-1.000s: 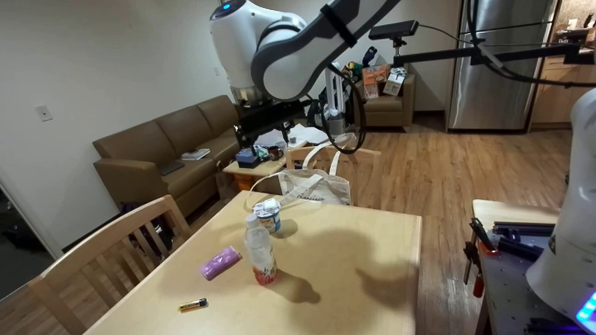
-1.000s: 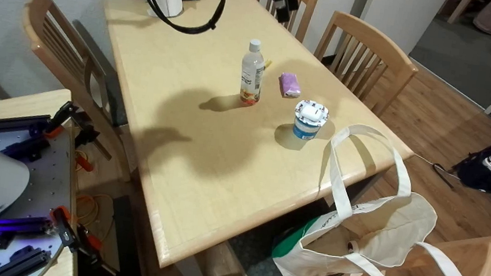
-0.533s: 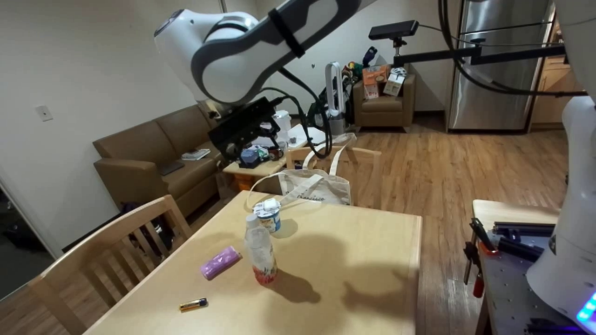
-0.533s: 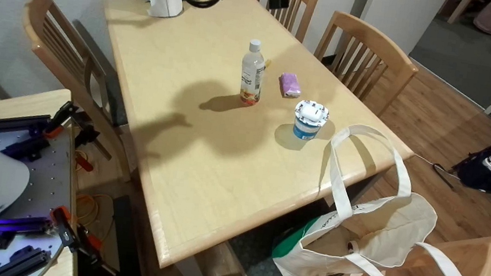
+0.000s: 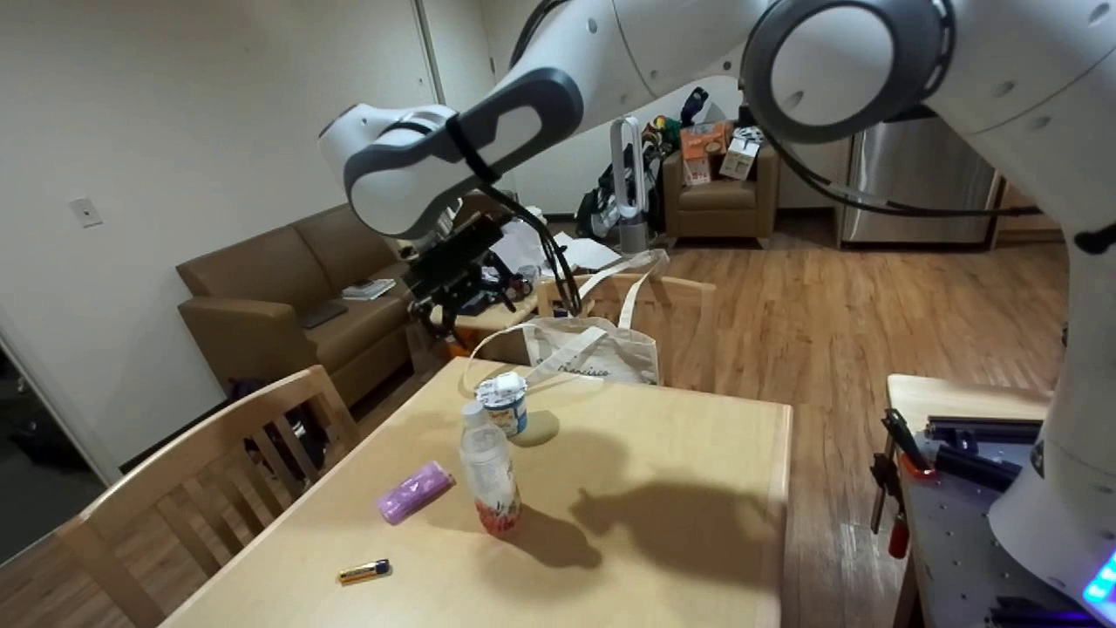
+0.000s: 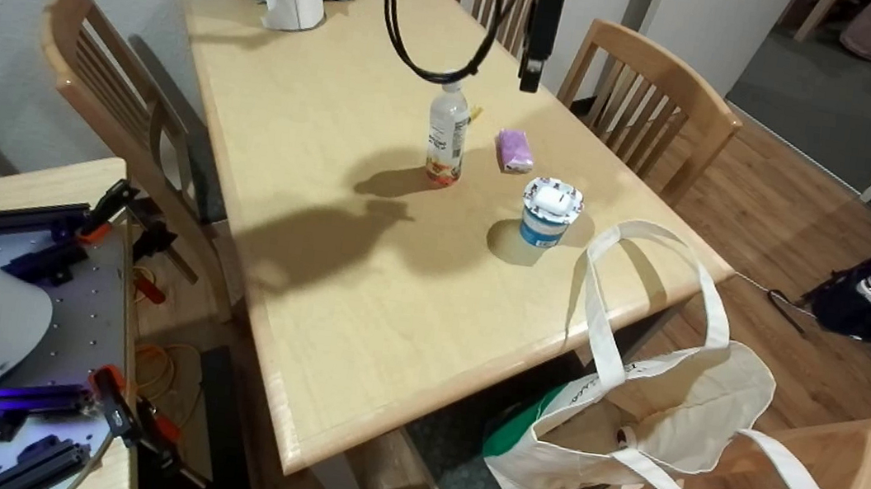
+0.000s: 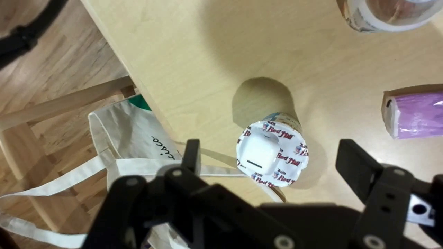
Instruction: Pick up the airpods case and put it on the table.
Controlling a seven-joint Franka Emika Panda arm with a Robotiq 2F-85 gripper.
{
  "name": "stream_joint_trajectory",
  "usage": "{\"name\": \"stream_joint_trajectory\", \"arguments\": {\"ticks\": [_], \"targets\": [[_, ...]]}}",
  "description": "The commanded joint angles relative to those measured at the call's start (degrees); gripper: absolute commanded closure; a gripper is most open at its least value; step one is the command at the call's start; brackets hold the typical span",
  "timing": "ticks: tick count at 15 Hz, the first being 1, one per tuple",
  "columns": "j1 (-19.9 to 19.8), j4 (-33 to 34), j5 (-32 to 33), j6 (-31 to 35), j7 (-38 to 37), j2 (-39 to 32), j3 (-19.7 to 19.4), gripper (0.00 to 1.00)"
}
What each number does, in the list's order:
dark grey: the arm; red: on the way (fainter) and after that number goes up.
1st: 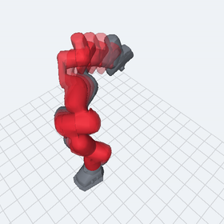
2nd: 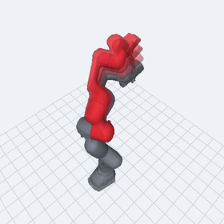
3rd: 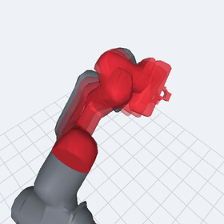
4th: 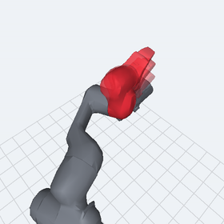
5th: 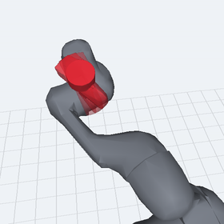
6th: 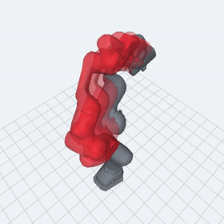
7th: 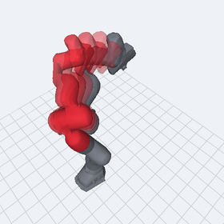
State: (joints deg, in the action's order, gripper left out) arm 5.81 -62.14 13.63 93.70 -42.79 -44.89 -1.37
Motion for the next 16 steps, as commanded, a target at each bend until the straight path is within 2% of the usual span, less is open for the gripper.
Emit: {"name": "stream_joint_trajectory", "arguments": {"ticks": [1,4,7,8,9,10,12,13,16], "targets": [[-3.0,13.8,-7.8,-7.8,6.3,-9.9,-0.3,0.0],[-4.7,21.9,-12.8,-16.1,5.4,-16.0,-0.8,0.0],[-6.6,30.1,-15.7,-22.2,-0.9,-21.1,-0.3,0.0],[-6.2,32.1,-14.5,-26.4,0.9,-22.0,-0.6,0.0],[-5.0,31.0,-13.0,-28.7,8.6,-21.1,-1.3,0.0],[-5.7,25.6,-13.3,-23.4,3.9,-18.8,-1.0,0.0],[-5.3,27.3,-13.3,-26.2,6.4,-19.4,-1.1,0.0],[-6.0,27.7,-17.5,-24.5,-0.3,-19.6,0.3,0.0],[-6.6,28.4,-23.3,-23.1,-8.2,-20.7,1.6,0.0]]}}
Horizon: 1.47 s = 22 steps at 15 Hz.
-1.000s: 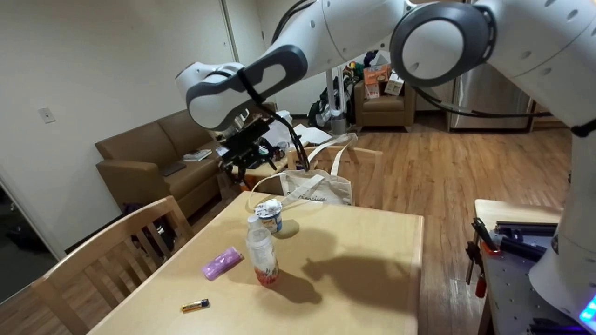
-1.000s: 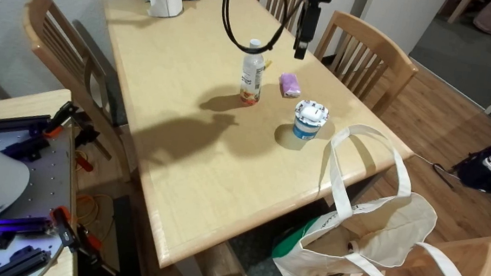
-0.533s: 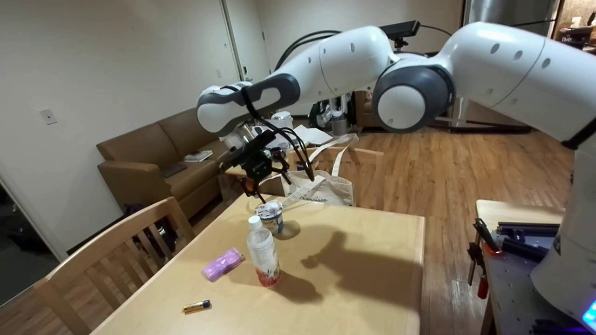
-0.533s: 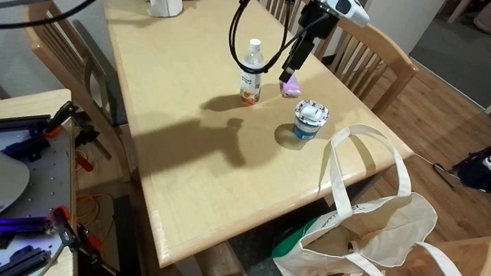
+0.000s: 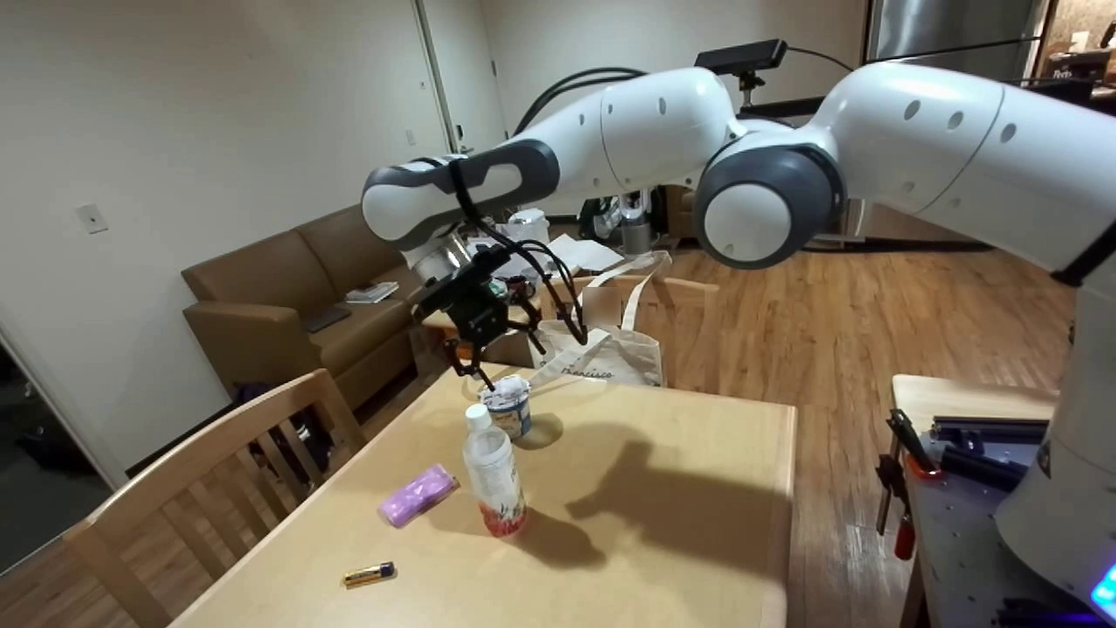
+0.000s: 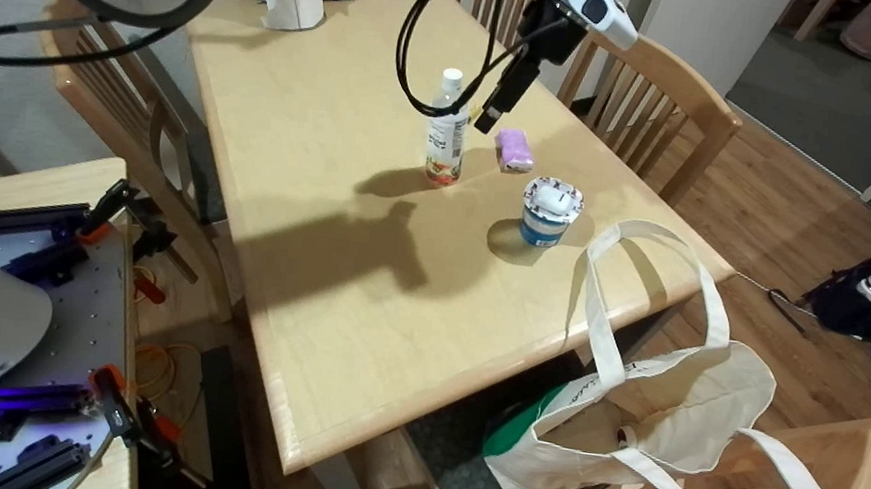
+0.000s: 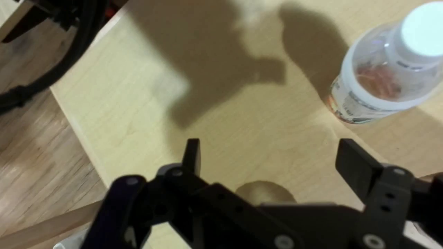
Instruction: Pick up the airpods case and put it on the table.
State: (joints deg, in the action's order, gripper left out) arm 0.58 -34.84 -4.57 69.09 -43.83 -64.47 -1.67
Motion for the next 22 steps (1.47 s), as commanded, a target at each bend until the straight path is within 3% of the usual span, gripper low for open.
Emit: {"name": "stream_joint_trajectory", "arguments": {"ticks": [1,4,10,16,18,22], "targets": [[-1.8,1.3,-6.8,2.5,-9.3,-1.7,2.1,0.0],[-3.0,1.8,-10.5,6.6,-15.3,-3.0,2.0,0.0],[-6.2,2.4,-11.2,20.2,-23.3,-5.1,0.2,0.0],[-4.3,2.1,-7.9,38.6,-32.7,-7.6,-3.8,0.0],[-2.4,1.7,-5.5,40.9,-36.7,-8.3,-6.7,0.0],[0.7,0.5,1.0,35.3,-36.8,-7.5,-12.2,0.0]]}}
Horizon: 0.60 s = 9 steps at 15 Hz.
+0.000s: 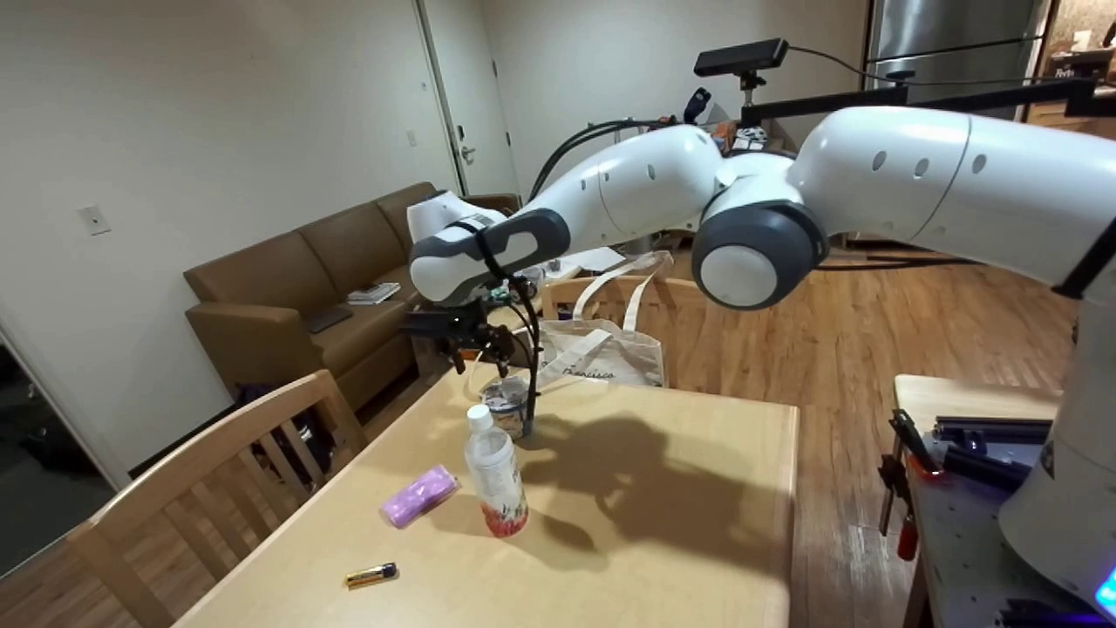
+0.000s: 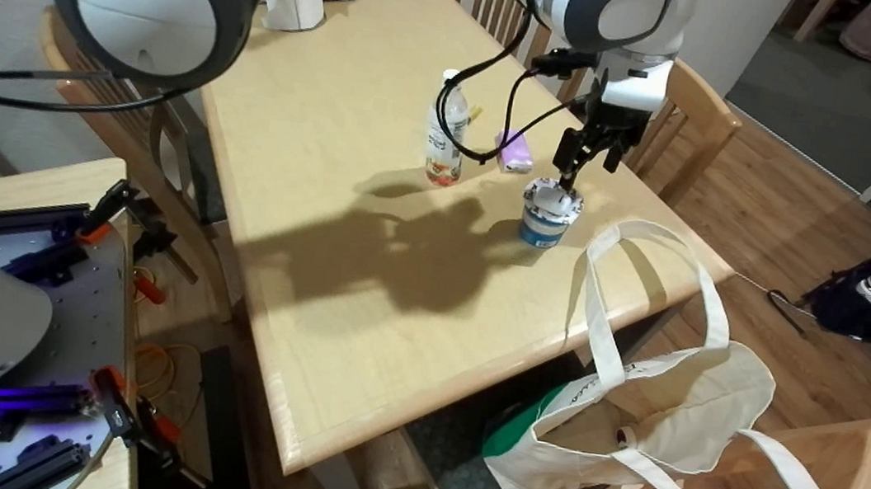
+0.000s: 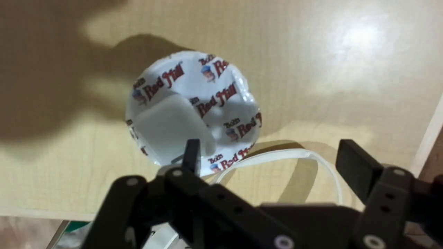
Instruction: Pick up the airpods case and put it on the table.
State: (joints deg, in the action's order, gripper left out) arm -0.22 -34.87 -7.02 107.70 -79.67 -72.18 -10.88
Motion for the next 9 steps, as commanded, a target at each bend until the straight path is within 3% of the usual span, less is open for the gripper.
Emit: {"name": "stream_joint_trajectory", "arguments": {"ticks": [1,4,9], "targets": [[1.4,0.4,3.8,-4.4,0.3,0.9,-3.2,0.0],[0.9,0.5,3.2,-6.1,2.7,2.1,-3.2,0.0],[1.5,0.3,4.5,-15.9,11.4,3.1,-3.9,0.0]]}}
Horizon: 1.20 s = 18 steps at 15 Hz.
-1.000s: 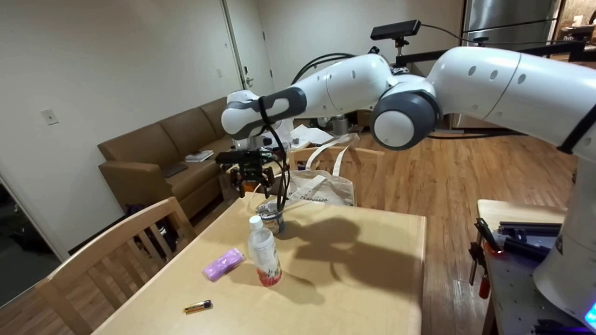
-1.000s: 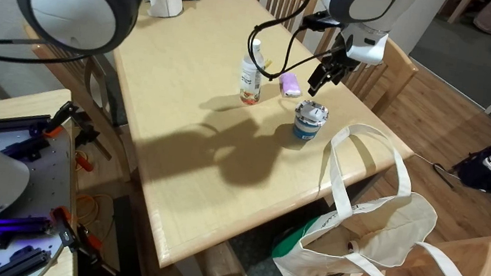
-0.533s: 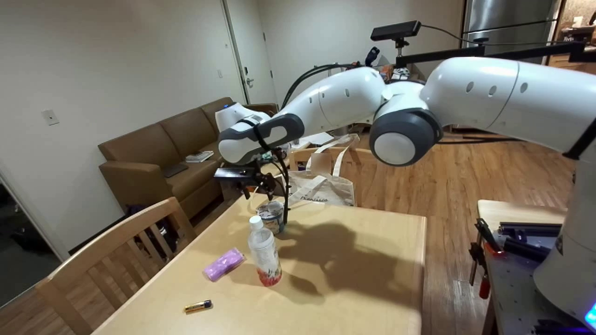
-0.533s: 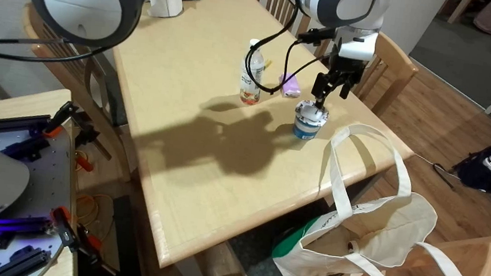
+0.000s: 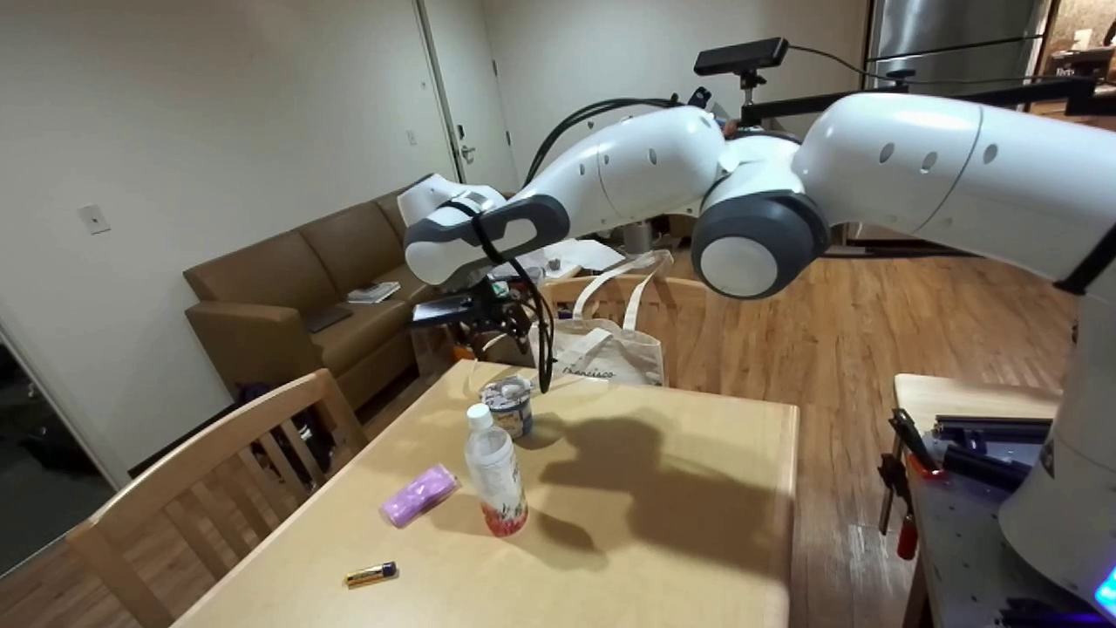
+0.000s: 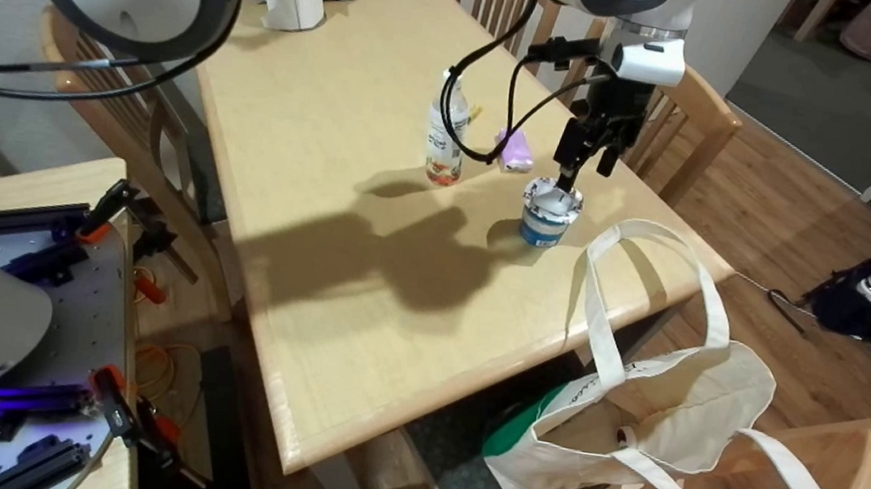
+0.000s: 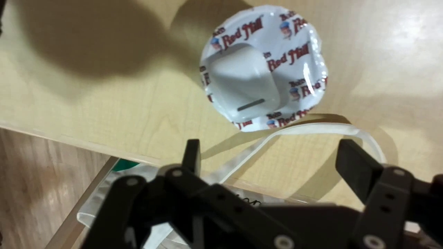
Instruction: Pick up the airpods case and put it on the table.
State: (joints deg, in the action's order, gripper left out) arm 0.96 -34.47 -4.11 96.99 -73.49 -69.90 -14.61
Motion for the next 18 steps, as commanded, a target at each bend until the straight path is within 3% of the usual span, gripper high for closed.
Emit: {"name": "stream_joint_trajectory", "arguments": {"ticks": [1,5,9,12,16,17,18], "targets": [[0.6,0.1,2.2,-6.6,6.3,0.5,-0.5,0.0],[1.2,1.2,3.9,-9.0,10.3,-1.0,-0.9,0.0],[1.2,1.9,3.0,-5.3,17.8,-2.6,0.9,0.0],[1.2,1.9,2.6,-6.8,21.1,-3.3,1.9,0.0],[0.2,1.8,2.4,-9.7,21.6,-3.7,1.9,0.0],[-0.1,1.8,2.2,-10.1,21.7,-3.8,2.0,0.25],[-0.2,1.9,2.1,-10.4,21.5,-4.0,2.0,0.27]]}}
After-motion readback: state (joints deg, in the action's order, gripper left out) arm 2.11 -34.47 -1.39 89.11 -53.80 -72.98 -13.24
